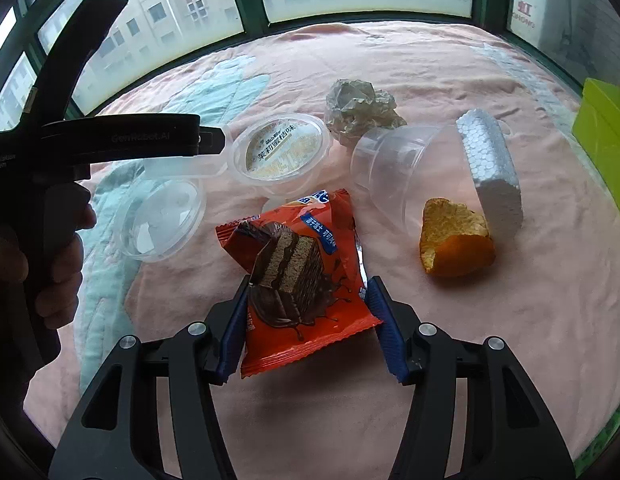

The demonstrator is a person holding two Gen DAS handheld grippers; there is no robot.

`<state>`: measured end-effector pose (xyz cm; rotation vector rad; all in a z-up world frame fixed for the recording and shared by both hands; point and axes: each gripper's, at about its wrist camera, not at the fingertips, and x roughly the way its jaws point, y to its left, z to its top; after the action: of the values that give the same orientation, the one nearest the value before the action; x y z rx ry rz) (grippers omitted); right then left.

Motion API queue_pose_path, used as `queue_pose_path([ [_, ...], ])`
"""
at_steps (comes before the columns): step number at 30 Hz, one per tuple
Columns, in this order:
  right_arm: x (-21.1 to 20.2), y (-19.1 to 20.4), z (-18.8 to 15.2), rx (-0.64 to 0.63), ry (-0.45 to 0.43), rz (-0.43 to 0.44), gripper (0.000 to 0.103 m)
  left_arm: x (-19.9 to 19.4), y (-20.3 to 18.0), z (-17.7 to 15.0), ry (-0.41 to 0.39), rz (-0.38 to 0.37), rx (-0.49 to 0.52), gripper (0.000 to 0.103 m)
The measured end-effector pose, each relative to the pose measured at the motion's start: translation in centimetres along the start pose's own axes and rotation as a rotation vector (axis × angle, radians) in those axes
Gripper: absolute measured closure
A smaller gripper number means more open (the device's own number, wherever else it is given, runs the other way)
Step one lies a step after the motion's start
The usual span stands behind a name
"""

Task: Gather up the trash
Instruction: 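Lift the orange wrapper with the right gripper while the left gripper grasps a clear container, then carry the orange wrapper with the right gripper to the green basket while the left gripper carries the clear container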

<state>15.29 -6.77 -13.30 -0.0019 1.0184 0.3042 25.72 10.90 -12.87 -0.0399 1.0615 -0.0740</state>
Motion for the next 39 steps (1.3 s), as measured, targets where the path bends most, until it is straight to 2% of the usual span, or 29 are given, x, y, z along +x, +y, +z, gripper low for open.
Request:
queue_pose_path([
  [3, -0.5, 0.0, -0.1, 0.005, -0.009, 0.001, 0.047, 0.3, 0.1, -0.1, 0.007, -0.006, -0.012, 0.024],
  [6, -1.1, -0.1, -0.1, 0.012, -0.019, 0.003, 0.047, 0.3, 0.4, -0.2, 0.004, -0.013, -0.025, 0.025],
  [12, -2.9, -0.4, -0.4, 0.024, -0.047, 0.002, 0.047, -0.6, 0.5, -0.5, -0.018, -0.019, -0.032, 0.026],
  [20, -6.4, -1.4, -1.3, 0.060, -0.096, -0.007, 0.047, -4.6, -0.4, -1.0, -0.083, -0.052, -0.024, 0.027],
  [30, -11.1, -3.2, -3.7, 0.097, -0.151, -0.046, 0.047, -10.3, -4.0, -3.2, -0.151, -0.100, 0.005, 0.027],
  [39, -15.0, -6.3, -6.7, 0.165, -0.181, -0.113, 0.047, -13.5, -8.5, -5.5, -0.186, -0.146, 0.048, 0.027],
])
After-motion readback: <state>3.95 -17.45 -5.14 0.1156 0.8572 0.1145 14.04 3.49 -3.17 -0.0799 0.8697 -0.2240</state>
